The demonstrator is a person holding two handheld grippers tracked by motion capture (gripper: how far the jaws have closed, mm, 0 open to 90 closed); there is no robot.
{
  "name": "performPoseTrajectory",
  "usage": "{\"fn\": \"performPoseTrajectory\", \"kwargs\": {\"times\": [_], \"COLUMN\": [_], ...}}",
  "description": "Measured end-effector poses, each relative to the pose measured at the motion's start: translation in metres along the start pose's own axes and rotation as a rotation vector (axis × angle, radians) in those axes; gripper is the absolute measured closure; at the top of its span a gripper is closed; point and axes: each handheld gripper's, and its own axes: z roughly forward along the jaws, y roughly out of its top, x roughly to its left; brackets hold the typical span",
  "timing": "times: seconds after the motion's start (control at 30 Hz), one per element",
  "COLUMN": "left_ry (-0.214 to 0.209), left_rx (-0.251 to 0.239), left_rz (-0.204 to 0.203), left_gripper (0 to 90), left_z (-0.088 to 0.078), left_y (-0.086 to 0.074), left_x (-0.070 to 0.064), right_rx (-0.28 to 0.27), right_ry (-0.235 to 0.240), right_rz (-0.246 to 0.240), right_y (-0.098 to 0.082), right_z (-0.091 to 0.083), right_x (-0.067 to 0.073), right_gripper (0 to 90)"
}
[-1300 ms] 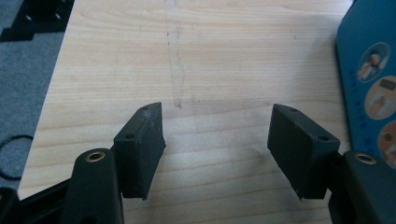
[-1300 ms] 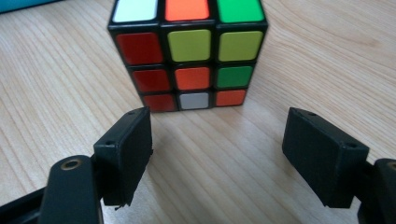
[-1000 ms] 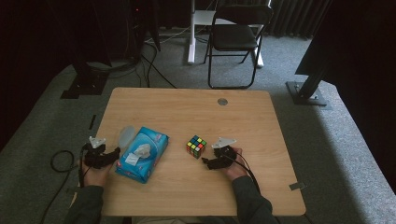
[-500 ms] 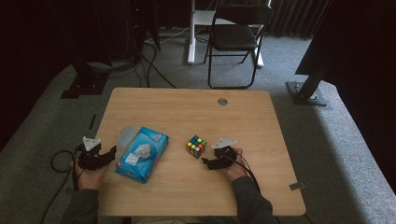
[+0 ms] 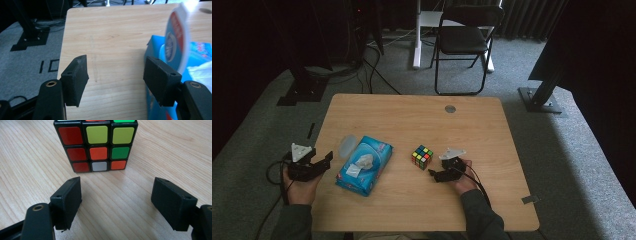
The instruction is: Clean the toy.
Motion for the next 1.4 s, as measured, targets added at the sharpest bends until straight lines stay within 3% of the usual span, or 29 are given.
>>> {"fn": "performPoseTrajectory", "kwargs": {"times": [0.27, 0.47, 0.77, 1.13, 1.4], "left_ry": [-0.084, -0.102, -0.17, -0.234, -0.287], "left_rx": [-0.009, -0.021, -0.042, -0.016, -0.008], "left_rz": [0.061, 0.078, 0.11, 0.188, 0.206], "left_gripper": [36.8, 36.8, 35.6, 35.7, 36.0], "left_z": [-0.01, -0.019, -0.029, -0.024, -0.026], "left_y": [0.01, 0.018, 0.025, 0.025, 0.025], "left_x": [-0.011, -0.018, -0.036, -0.059, -0.068], "right_rx": [-0.001, 0.0, 0.001, 0.0, 0.0], "right_ry": [0.0, 0.001, 0.001, 0.001, 0.001], "right_rz": [-0.001, 0.0, -0.001, -0.002, -0.002], "right_y": [0.0, 0.0, 0.0, 0.0, 0.0], "right_z": [0.0, 0.0, 0.0, 0.0, 0.0], "right_x": [0.0, 0.0, 0.0, 0.0, 0.0], "right_gripper": [23.9, 23.7, 23.6, 23.7, 23.7]}}
